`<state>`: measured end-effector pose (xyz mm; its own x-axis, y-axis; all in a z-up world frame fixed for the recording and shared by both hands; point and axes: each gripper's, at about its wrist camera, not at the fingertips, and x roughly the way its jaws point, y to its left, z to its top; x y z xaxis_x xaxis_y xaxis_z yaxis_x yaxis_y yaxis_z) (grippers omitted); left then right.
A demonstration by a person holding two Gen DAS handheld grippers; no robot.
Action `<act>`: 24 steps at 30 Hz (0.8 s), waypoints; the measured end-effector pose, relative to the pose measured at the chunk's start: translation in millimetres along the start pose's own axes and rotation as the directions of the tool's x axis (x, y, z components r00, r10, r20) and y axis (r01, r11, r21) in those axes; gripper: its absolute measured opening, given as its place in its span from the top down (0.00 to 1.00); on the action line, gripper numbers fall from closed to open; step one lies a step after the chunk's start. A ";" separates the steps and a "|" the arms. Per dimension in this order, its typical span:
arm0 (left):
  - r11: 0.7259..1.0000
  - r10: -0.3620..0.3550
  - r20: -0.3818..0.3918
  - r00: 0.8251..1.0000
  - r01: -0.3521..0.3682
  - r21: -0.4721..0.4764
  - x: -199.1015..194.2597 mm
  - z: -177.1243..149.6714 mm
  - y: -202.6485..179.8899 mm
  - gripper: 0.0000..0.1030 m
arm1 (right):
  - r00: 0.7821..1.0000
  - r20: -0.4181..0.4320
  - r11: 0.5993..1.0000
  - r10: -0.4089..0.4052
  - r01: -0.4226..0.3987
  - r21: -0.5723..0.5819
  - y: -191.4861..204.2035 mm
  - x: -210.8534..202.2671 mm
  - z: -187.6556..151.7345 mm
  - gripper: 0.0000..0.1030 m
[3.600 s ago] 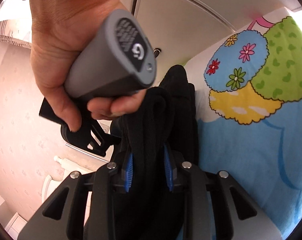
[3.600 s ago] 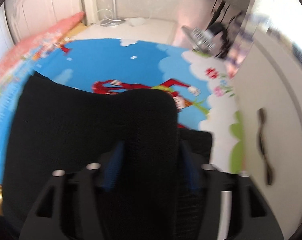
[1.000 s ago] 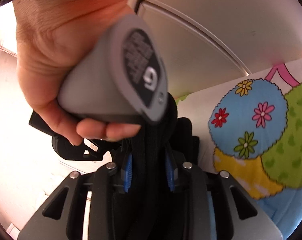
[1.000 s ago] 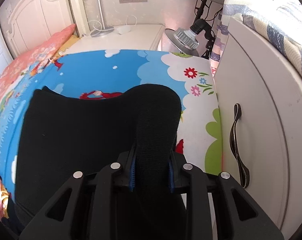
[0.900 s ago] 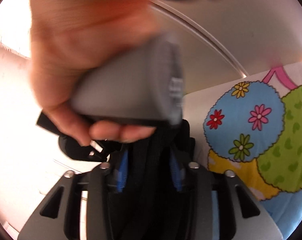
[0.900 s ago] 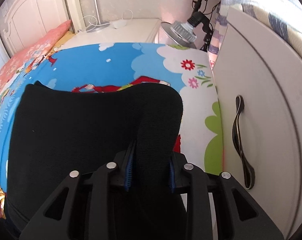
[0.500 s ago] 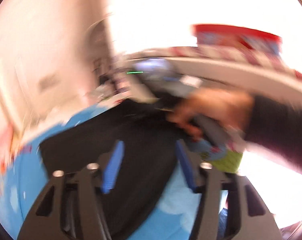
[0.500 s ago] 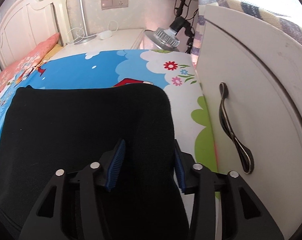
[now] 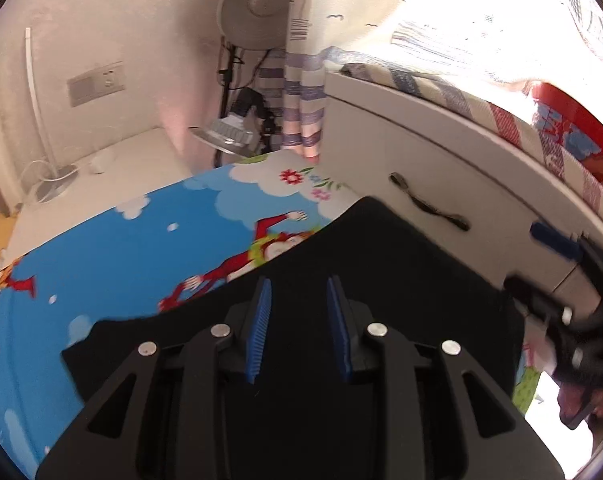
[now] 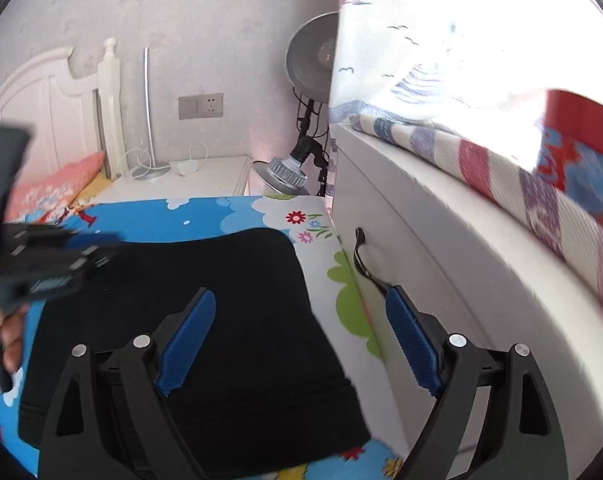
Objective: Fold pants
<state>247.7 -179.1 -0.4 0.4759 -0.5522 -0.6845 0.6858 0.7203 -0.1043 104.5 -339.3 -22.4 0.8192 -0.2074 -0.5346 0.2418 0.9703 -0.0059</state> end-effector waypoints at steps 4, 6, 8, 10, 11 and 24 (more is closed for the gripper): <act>0.989 -0.145 -0.091 0.985 0.141 -0.050 55.5 46.1 -17.1 0.77 | 0.997 -0.077 1.000 0.000 -0.002 -0.020 10.8 23.0 -22.5 0.25; 0.989 -0.144 -0.173 0.974 0.133 -0.072 85.0 54.5 -27.8 0.82 | 0.987 -0.161 1.000 -0.020 0.021 0.001 9.7 42.4 -32.5 0.27; 0.995 -0.101 -0.245 0.964 0.093 -0.043 110.4 56.3 -38.5 0.82 | 0.987 -0.159 0.999 -0.038 0.039 0.004 10.4 45.7 -39.2 0.27; 0.997 -0.068 -0.318 0.946 0.057 -0.044 132.6 52.6 -40.6 0.82 | 0.984 -0.174 0.999 -0.049 0.051 0.008 10.0 46.6 -38.8 0.27; 0.997 -0.069 -0.329 0.942 0.052 -0.061 137.8 50.2 -39.5 0.82 | 0.983 -0.179 0.998 -0.050 0.053 0.013 9.8 47.0 -38.7 0.27; 0.999 -0.013 -0.374 0.927 0.000 -0.033 153.1 49.6 -43.3 0.82 | 0.981 -0.185 0.998 -0.061 0.066 0.019 12.8 43.3 -43.9 0.26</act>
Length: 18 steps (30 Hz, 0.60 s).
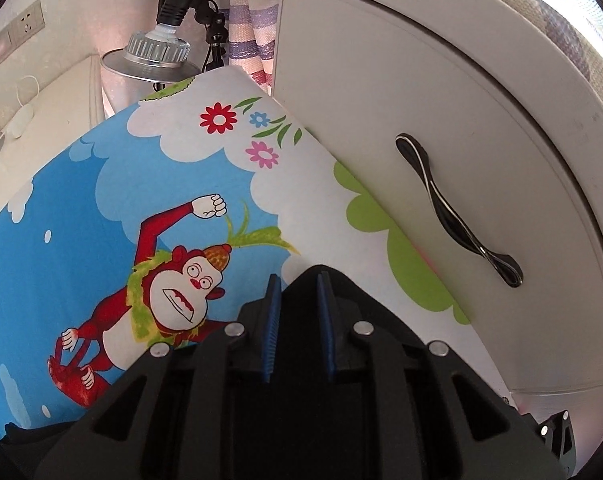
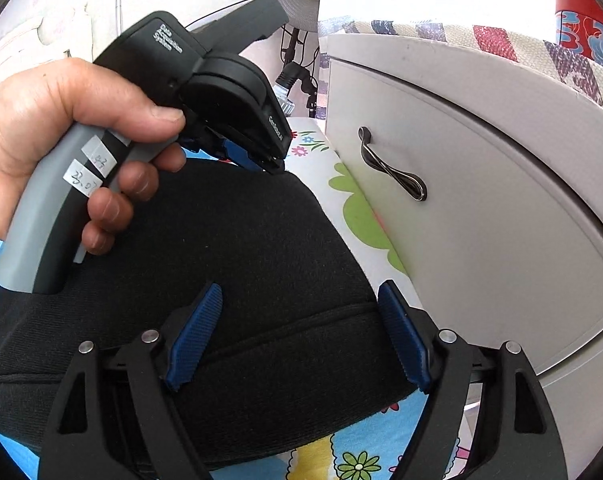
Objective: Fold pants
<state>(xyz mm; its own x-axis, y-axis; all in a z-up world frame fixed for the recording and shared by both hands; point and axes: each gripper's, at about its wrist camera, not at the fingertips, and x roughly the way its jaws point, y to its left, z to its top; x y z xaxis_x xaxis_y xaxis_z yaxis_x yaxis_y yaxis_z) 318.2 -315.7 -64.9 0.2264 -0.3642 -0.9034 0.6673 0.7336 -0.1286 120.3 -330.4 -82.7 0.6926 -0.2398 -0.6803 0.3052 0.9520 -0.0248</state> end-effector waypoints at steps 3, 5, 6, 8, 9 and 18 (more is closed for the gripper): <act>1.000 0.000 0.001 1.000 0.000 0.003 3.0 0.1 1.3 0.82 | 1.000 -0.004 1.000 0.000 0.000 0.000 -0.1 0.0 0.3 0.27; 1.000 0.011 0.012 1.000 -0.011 0.015 3.8 -1.4 -0.3 0.82 | 1.000 -0.005 1.000 0.002 -0.002 0.000 -0.1 0.4 0.9 0.27; 1.000 0.013 0.015 1.000 -0.014 0.014 5.2 -1.3 0.0 0.82 | 1.000 -0.005 1.000 0.004 -0.004 0.002 -0.3 0.5 0.6 0.27; 1.000 0.009 0.029 1.000 -0.010 0.004 4.4 -0.8 0.3 0.82 | 1.000 -0.007 1.000 0.006 -0.006 0.005 -1.3 0.7 1.4 0.27; 1.000 0.000 0.044 0.999 0.000 0.002 1.5 -0.5 0.4 0.82 | 1.000 -0.009 1.000 0.006 -0.006 0.006 -1.6 1.6 1.7 0.27; 1.000 -0.005 0.125 0.992 0.004 0.011 -43.6 -29.2 4.0 0.82 | 1.000 -0.013 1.000 -0.002 0.002 0.001 0.3 0.3 1.6 0.26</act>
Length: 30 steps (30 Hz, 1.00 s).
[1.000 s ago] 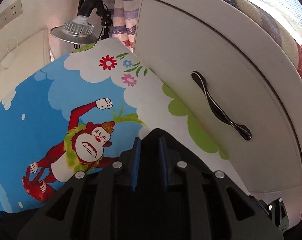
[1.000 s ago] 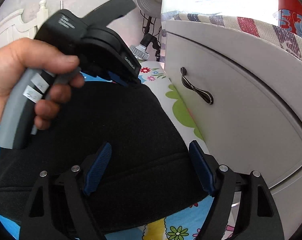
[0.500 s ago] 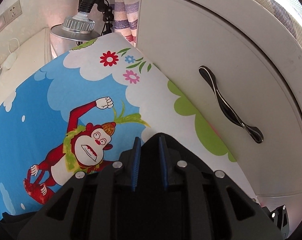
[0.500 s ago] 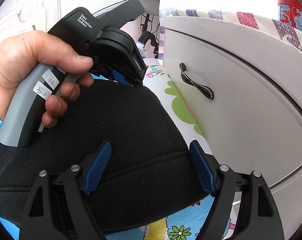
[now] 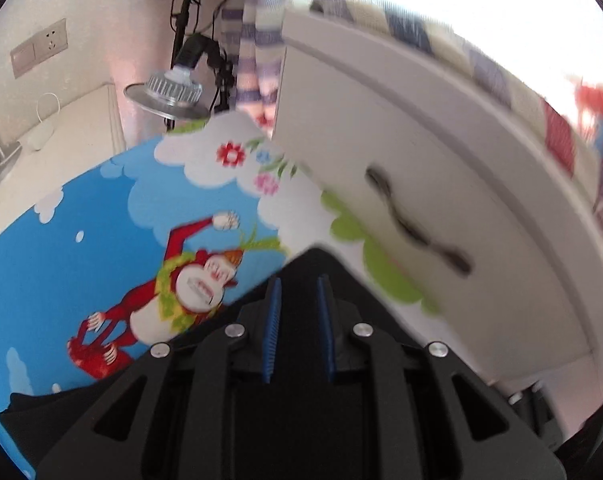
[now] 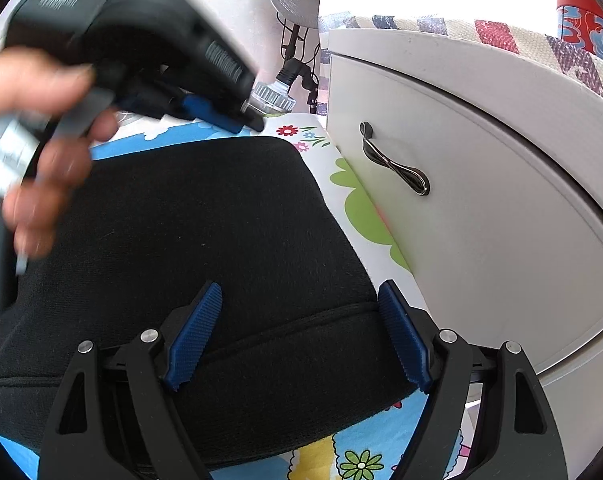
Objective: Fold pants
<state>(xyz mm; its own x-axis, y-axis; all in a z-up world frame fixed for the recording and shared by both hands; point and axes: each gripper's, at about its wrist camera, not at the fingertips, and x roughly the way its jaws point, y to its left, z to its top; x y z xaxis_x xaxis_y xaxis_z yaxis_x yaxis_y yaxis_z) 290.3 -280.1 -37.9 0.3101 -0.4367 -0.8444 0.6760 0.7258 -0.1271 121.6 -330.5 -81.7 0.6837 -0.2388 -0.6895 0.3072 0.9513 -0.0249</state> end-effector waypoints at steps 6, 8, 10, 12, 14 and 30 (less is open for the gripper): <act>0.998 -0.018 -0.012 1.000 0.017 -0.062 13.4 -1.2 11.0 0.80 | 1.000 -0.003 1.000 -0.005 0.005 -0.006 1.4 -3.6 4.5 0.27; 1.000 0.015 0.000 1.000 -0.015 -0.022 13.2 -3.9 4.9 0.79 | 0.999 0.023 1.000 0.025 -0.025 0.004 0.1 -17.4 11.9 0.27; 1.000 0.008 0.013 1.000 -0.008 -0.028 12.7 -6.3 6.3 0.79 | 0.990 0.122 0.996 0.077 -0.082 0.035 -1.1 -41.0 20.3 0.26; 0.993 -0.072 0.026 0.997 0.074 -0.094 12.0 -7.0 17.1 0.68 | 0.983 0.153 0.993 0.101 -0.109 0.043 1.8 -49.0 27.3 0.22; 0.978 -0.143 0.039 0.989 0.147 -0.150 9.9 -7.6 27.7 0.66 | 0.991 0.059 0.992 0.124 -0.126 0.024 9.4 -28.2 30.4 0.21; 0.941 0.201 0.156 0.967 -0.146 -0.304 -144.8 -177.2 48.4 0.02 | 1.000 -0.003 0.999 -0.021 0.020 -0.036 29.1 -7.4 1.6 0.16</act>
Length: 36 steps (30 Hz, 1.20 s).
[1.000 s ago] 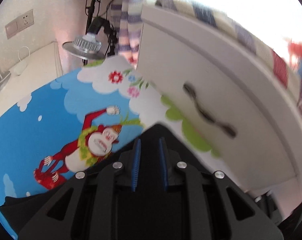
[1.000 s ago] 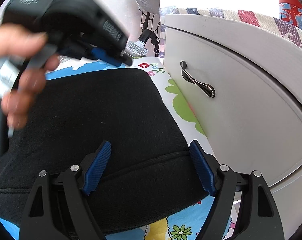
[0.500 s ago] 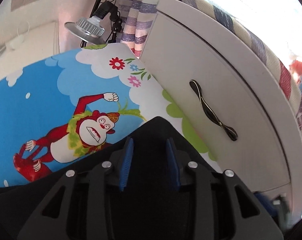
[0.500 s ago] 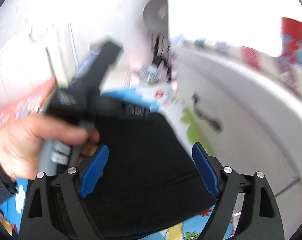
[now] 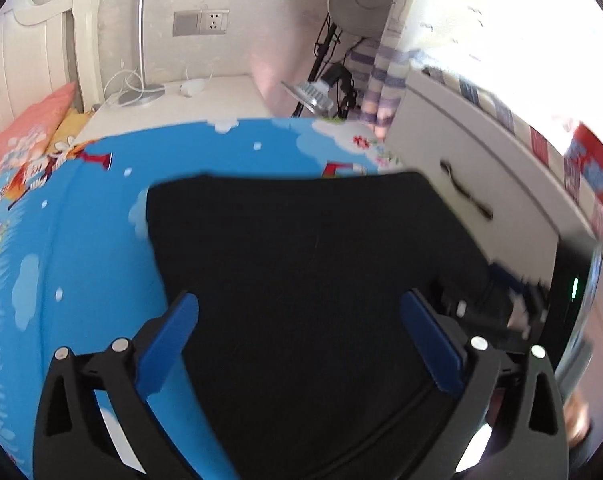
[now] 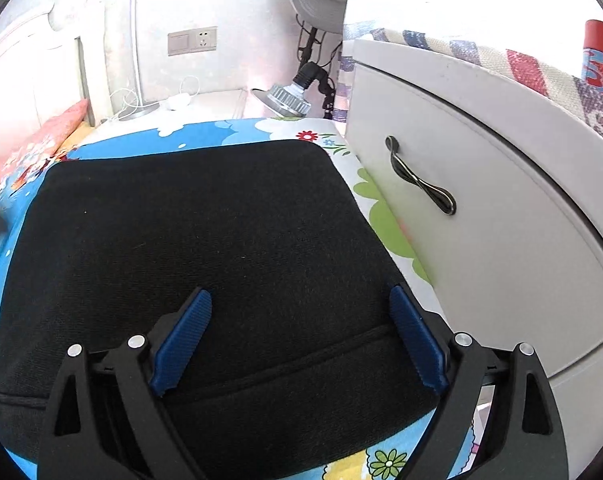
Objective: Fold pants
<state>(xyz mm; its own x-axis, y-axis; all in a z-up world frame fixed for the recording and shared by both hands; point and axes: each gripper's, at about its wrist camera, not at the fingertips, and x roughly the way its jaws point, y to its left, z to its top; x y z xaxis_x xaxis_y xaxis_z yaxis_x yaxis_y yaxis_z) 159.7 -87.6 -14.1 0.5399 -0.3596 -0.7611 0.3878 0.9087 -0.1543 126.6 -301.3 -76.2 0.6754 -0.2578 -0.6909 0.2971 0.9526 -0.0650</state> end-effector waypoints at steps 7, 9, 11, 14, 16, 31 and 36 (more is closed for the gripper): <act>0.989 0.036 -0.025 0.999 -0.032 0.147 20.4 -50.9 -4.3 0.02 | 0.998 -0.021 0.998 -0.053 0.053 -0.035 8.5 -2.1 1.7 0.16; 0.996 -0.007 -0.029 1.000 0.009 0.090 21.7 -53.7 1.7 0.02 | 0.998 -0.018 0.998 -0.054 0.054 -0.027 7.4 1.5 2.8 0.16; 0.998 -0.027 -0.045 0.999 0.029 0.048 25.8 -56.6 7.6 0.01 | 0.998 -0.014 0.998 -0.054 0.054 -0.033 7.9 0.0 3.2 0.16; 0.996 -0.003 -0.035 0.999 0.006 0.084 26.1 -62.0 4.9 0.01 | 1.000 0.002 1.000 -0.019 0.019 0.000 5.4 -12.2 7.9 0.14; 0.996 0.007 -0.030 1.000 -0.004 0.086 26.6 -63.0 4.3 0.01 | 0.996 0.064 0.998 0.060 -0.061 0.016 5.6 -27.4 12.1 0.14; 0.995 0.048 -0.044 0.998 -0.044 0.089 16.9 -64.6 -1.6 0.01 | 0.999 -0.028 0.998 -0.033 0.032 -0.046 18.8 -19.8 -15.3 0.14; 0.995 0.045 -0.055 0.998 -0.040 0.092 0.7 -71.6 -1.3 0.02 | 0.998 -0.062 1.000 -0.019 0.020 0.007 10.8 -34.2 -21.6 0.14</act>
<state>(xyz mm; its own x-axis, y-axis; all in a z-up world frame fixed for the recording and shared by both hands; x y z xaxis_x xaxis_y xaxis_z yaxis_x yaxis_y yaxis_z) 106.0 -73.9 -59.5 0.5151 -0.3065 -0.8004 0.4331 0.8990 -0.0655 92.1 -278.7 -68.8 0.6265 -0.2654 -0.7328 0.3149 0.9463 -0.0735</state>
